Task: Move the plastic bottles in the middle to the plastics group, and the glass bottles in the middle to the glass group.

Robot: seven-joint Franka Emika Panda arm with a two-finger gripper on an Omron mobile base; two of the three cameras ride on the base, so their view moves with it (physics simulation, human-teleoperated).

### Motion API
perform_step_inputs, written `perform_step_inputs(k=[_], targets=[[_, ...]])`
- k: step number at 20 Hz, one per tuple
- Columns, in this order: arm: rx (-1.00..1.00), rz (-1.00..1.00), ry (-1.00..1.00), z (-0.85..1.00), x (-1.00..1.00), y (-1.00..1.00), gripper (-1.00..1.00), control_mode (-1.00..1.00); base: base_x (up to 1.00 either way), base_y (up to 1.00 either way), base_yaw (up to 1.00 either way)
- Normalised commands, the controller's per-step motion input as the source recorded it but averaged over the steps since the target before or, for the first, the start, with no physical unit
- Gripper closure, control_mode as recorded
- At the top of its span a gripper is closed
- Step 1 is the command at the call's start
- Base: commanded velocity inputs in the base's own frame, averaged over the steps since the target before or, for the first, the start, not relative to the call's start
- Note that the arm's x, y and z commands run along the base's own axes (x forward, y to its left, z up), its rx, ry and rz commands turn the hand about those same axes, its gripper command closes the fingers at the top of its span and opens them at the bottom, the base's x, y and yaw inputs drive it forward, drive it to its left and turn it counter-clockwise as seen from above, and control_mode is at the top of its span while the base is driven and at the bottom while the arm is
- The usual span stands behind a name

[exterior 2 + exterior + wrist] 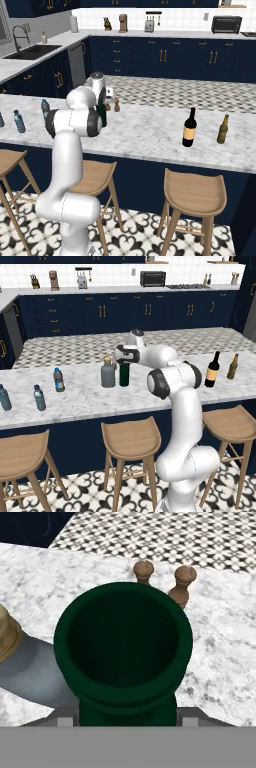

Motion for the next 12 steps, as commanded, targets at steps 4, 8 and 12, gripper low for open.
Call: perform_step_inputs(k=[4, 8, 12], targets=[[0.00, -0.01, -0.09, 0.28, -0.55, -0.39, 1.00, -1.00, 0.00, 0.00, 0.00], [0.00, 0.00, -0.11, 0.05, -0.88, -0.39, 1.00, -1.00, 0.00, 0.00, 0.00], [0.00, 0.00, -0.15, 0.00, -1.00, -0.54, 1.00, -1.00, 0.00, 0.00, 0.00]])
